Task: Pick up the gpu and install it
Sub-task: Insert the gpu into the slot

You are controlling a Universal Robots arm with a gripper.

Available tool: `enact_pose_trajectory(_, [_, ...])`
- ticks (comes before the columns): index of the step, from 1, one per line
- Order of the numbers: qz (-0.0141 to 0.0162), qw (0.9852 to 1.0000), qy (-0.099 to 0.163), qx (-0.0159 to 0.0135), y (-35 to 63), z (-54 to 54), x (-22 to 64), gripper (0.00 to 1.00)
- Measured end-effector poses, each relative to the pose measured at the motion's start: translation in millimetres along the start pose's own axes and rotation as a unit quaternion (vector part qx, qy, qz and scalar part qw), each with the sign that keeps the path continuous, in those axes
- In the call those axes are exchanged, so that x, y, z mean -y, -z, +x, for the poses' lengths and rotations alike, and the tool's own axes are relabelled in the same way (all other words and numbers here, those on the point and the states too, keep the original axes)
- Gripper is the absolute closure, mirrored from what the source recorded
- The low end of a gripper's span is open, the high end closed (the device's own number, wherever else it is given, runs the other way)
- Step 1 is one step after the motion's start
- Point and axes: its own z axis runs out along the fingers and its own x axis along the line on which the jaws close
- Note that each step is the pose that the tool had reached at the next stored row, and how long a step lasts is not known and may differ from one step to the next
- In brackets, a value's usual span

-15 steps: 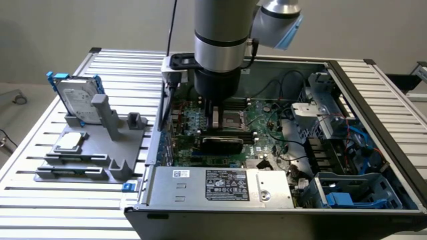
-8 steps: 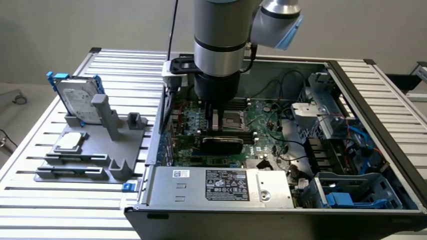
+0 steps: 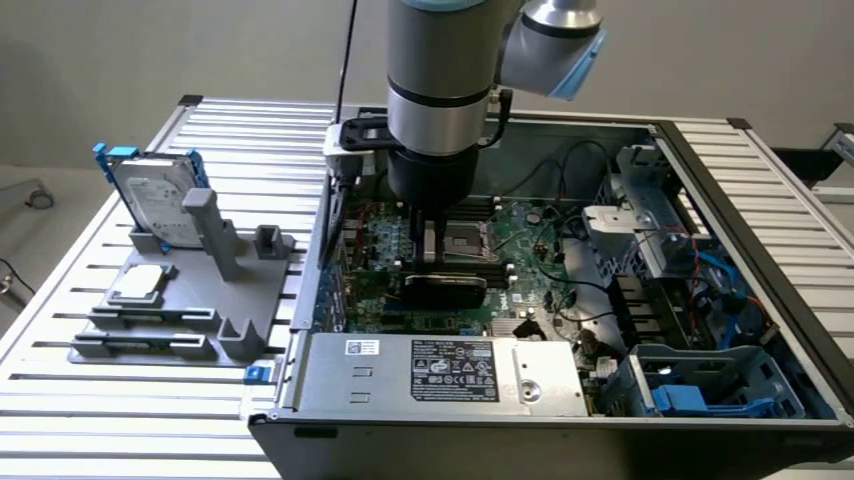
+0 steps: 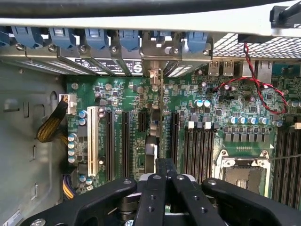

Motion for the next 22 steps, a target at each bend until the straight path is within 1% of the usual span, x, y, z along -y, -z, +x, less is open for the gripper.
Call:
enact_pose_trajectory(8, [-0.0001,1.0000,0.000,-0.0003,-4.1,-1.1,-0.2,0.89])
enact_pose_trajectory(12, [0.0000,1.0000,0.000,0.0001,-6.4,-1.8,-0.4,0.89])
enact_pose_trajectory(17, [-0.0002,1.0000,0.000,-0.0005,-8.3,-2.3,-0.7,0.89])
enact_pose_trajectory(20, [0.0000,1.0000,0.000,0.0000,-8.6,-2.5,-0.7,0.89])
enact_pose_trajectory(22, [0.0004,1.0000,0.000,0.0009,-7.1,-2.7,-0.8,0.89])
